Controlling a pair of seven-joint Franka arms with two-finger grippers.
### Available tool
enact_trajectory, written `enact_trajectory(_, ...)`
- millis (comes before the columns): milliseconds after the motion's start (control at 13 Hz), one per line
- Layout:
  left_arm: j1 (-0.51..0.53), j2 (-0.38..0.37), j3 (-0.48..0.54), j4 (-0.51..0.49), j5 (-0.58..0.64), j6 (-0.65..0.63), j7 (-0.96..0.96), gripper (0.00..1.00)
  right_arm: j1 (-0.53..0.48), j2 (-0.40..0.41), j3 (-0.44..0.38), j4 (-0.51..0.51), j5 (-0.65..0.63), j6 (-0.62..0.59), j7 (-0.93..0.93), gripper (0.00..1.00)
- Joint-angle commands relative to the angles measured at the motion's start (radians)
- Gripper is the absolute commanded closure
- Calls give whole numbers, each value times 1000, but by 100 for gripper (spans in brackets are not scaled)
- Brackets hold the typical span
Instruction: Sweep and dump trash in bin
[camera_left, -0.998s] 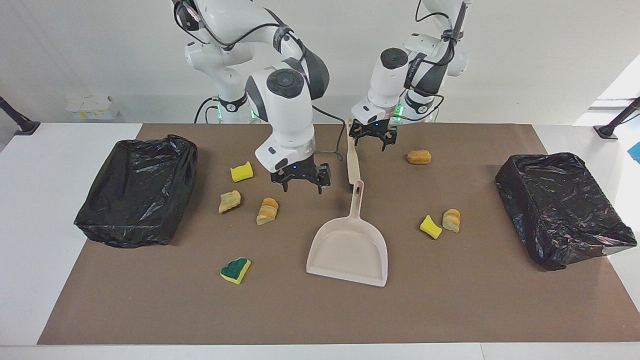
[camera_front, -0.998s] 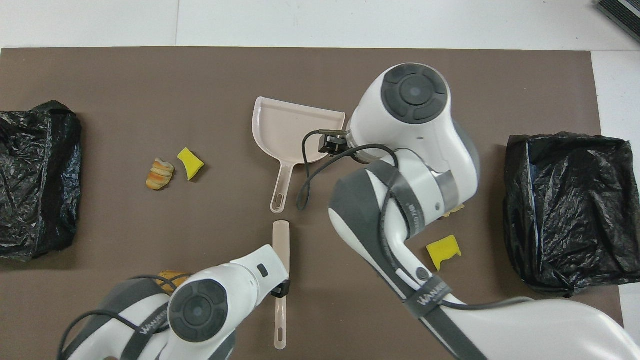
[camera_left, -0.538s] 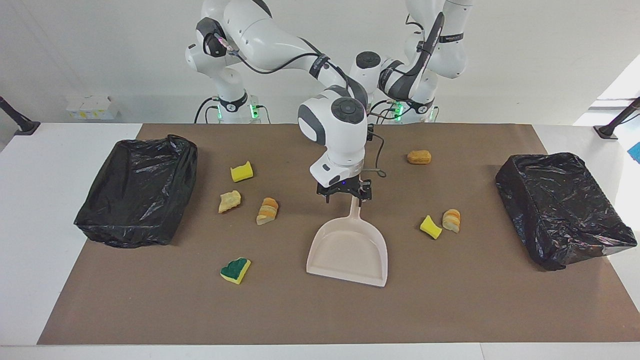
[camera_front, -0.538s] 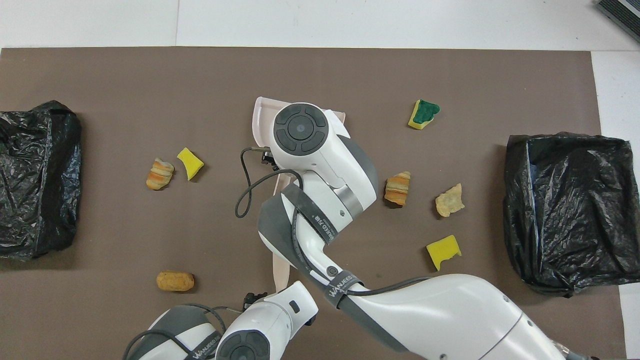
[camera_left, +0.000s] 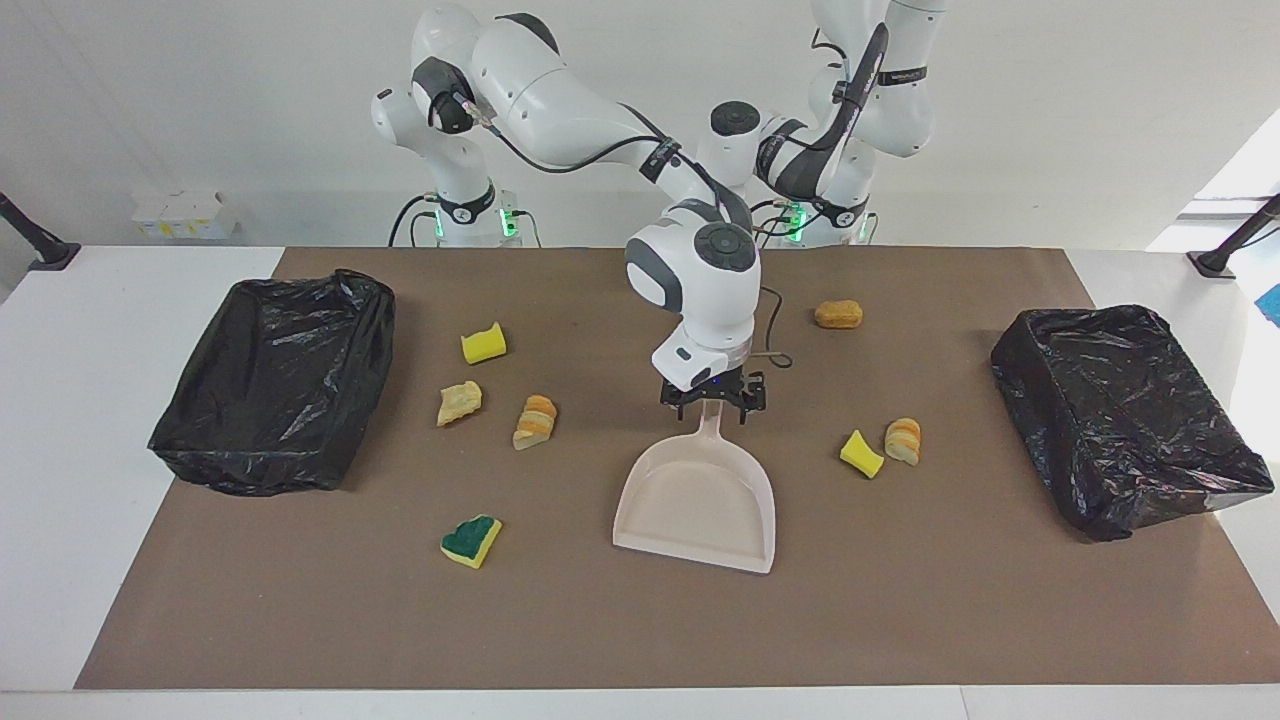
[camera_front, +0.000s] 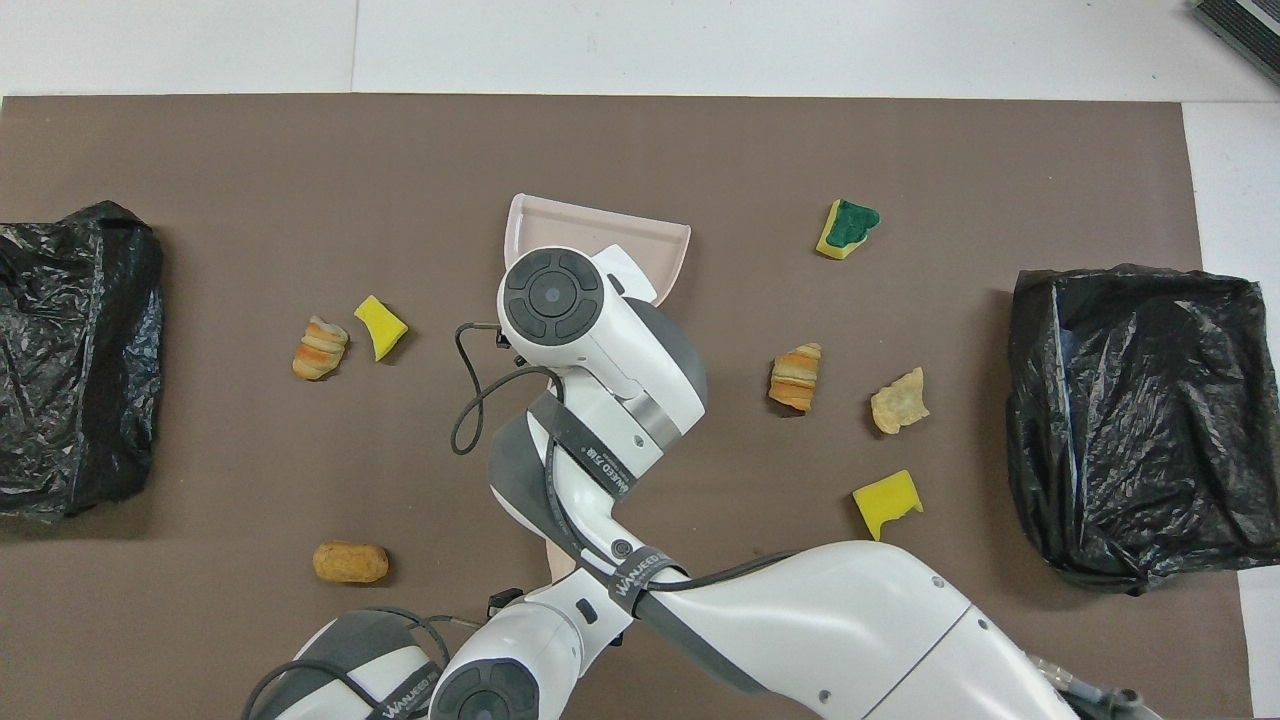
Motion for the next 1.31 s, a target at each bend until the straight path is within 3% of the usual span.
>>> enact_trajectory(0, 21, -54, 1, -2, 8, -53, -15, 39, -1, 16, 3, 23, -25, -2, 26, 12)
enact_trajectory(77, 23, -66, 1, -2, 8, -82, -18, 46, -1, 16, 4, 23, -25, 0, 26, 37)
enact_trajectory(154, 23, -71, 1, -2, 8, -94, -27, 59, -3, 17, 4, 23, -25, 3, 24, 74)
enact_trajectory(230, 23, -71, 0, -2, 8, -95, -52, 75, -3, 16, 6, 22, -25, 3, 21, 88)
enact_trajectory(461, 23, -71, 0, 2, 8, -120, -84, 100, -6, 14, 6, 13, -23, 12, 14, 100)
enact_trajectory(768, 67, -69, -2, 60, 8, -186, -83, 100, -53, -38, 4, -1, -17, -3, -99, 100)
enact_trajectory(1229, 110, -77, -2, 99, 10, -240, -74, 100, -93, -344, 8, -352, -2, -8, -470, 100)
